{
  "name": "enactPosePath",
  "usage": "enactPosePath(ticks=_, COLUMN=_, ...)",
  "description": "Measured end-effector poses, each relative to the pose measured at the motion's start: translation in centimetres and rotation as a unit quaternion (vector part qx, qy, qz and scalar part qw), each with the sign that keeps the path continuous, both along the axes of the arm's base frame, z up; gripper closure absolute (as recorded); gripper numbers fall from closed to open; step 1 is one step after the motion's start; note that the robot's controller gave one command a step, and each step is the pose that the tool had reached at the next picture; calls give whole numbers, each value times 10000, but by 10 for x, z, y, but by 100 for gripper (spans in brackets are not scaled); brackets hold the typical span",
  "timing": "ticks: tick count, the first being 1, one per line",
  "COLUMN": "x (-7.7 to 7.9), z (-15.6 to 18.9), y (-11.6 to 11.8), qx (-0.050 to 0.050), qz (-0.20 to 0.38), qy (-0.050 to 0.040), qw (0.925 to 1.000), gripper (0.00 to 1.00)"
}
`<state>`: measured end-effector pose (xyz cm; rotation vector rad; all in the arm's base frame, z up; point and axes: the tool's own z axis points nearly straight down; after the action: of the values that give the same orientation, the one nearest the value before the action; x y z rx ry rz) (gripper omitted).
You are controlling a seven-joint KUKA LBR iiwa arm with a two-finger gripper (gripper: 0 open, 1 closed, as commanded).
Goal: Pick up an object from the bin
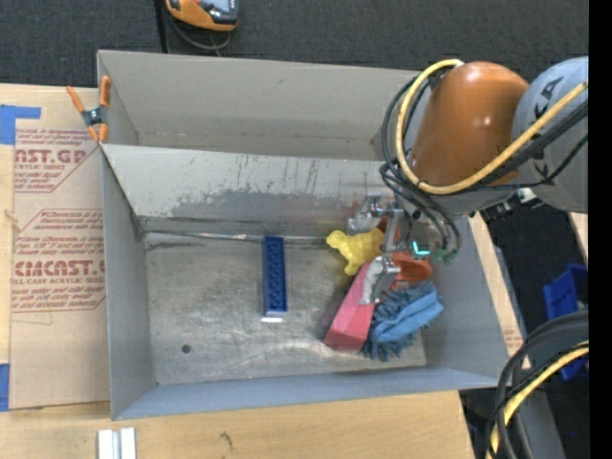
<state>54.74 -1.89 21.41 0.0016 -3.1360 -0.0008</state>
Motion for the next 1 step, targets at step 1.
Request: enactPosePath(ticks=1, x=2, z=4, y=0, qx=-1, qz=0, qy=-37, qw=10000, gripper=0)
